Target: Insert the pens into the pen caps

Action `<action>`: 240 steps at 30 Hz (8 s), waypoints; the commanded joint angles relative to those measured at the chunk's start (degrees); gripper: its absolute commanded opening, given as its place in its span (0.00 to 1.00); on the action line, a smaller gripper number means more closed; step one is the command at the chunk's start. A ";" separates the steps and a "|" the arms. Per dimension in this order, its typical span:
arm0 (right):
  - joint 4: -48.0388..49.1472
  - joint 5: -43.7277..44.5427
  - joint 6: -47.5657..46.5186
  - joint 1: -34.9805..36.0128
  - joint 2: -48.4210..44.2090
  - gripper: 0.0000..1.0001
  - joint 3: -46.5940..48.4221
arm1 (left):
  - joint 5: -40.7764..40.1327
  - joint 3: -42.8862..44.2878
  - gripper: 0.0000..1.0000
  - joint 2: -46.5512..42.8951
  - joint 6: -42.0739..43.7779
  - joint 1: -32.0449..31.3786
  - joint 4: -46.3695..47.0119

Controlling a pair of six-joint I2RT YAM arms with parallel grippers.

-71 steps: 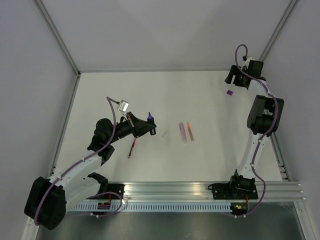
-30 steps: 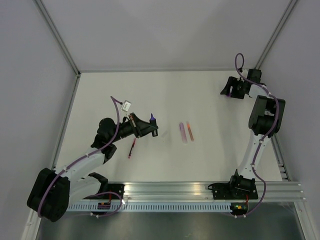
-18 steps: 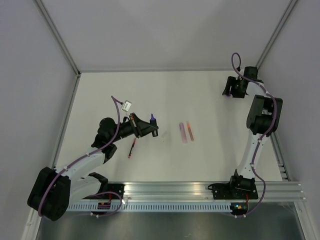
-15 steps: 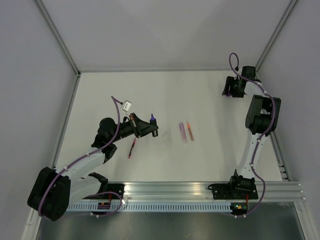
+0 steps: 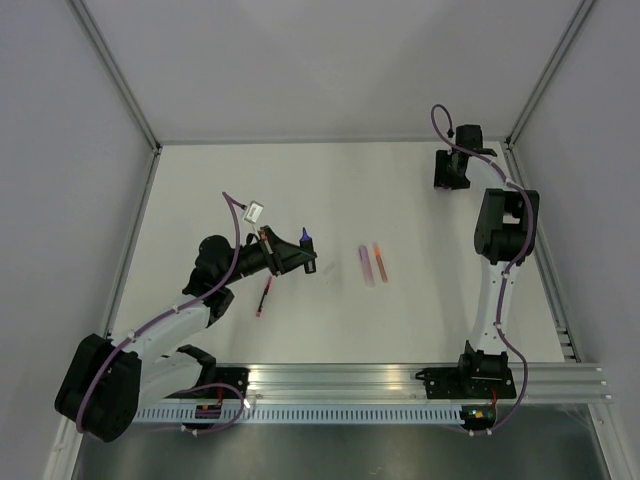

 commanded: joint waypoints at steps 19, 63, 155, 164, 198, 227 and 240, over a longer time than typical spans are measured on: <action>4.80 0.78 32.31 0.18 2.13 0.57 -2.07 | 1.55 0.66 0.02 -0.04 -1.35 -0.08 3.41; -6.98 19.51 20.89 3.17 8.55 0.51 9.53 | 1.73 0.66 0.02 0.05 -1.53 -0.08 3.50; 41.80 28.21 29.07 61.89 -70.56 0.00 -60.95 | 0.76 14.46 0.02 3.74 19.57 -10.80 -19.96; 42.24 28.39 29.15 63.12 -71.17 0.00 -62.79 | -1.34 14.20 0.02 2.87 19.30 -10.80 -20.67; 39.34 52.30 33.46 78.06 -61.14 0.52 -56.12 | -8.21 9.89 0.02 -4.78 18.86 -10.72 -17.68; 25.37 6.86 18.69 67.86 -79.16 0.59 -46.98 | 17.98 6.64 0.02 -1.62 10.87 -10.89 8.24; 25.98 2.64 18.43 67.60 -78.29 0.54 -47.41 | 21.06 5.76 0.02 -2.06 10.08 -11.42 12.73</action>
